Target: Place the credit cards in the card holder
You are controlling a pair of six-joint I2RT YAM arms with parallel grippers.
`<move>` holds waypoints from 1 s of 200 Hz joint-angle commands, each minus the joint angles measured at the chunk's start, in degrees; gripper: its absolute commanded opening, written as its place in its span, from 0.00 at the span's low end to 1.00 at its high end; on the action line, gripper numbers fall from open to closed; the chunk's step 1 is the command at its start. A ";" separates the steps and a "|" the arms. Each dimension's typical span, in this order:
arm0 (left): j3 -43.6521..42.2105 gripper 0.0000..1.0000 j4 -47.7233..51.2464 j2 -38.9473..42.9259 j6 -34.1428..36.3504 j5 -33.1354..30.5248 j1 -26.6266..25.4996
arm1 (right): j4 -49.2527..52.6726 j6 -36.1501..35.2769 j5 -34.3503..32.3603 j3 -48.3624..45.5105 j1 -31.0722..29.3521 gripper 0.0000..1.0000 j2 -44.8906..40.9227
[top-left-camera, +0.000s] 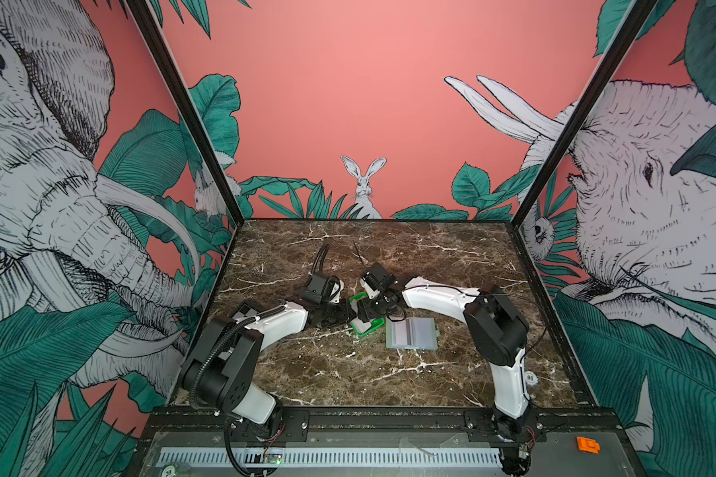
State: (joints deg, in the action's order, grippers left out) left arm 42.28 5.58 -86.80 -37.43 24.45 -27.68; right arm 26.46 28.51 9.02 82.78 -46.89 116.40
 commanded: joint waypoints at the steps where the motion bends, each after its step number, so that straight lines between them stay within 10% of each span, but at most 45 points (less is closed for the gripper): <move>1: 0.52 0.16 1.19 -0.64 1.13 -1.15 -0.27 | 0.32 0.80 -2.48 1.53 0.93 0.67 1.63; 200: 0.01 0.15 4.08 0.06 2.94 -2.48 -0.25 | -4.63 3.25 0.76 -7.24 2.60 0.66 -5.97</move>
State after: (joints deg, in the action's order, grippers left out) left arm 42.28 5.56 -87.00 -35.73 24.29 -27.88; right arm 21.34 30.89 10.72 77.19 -44.56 112.71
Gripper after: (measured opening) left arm 0.151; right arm 0.658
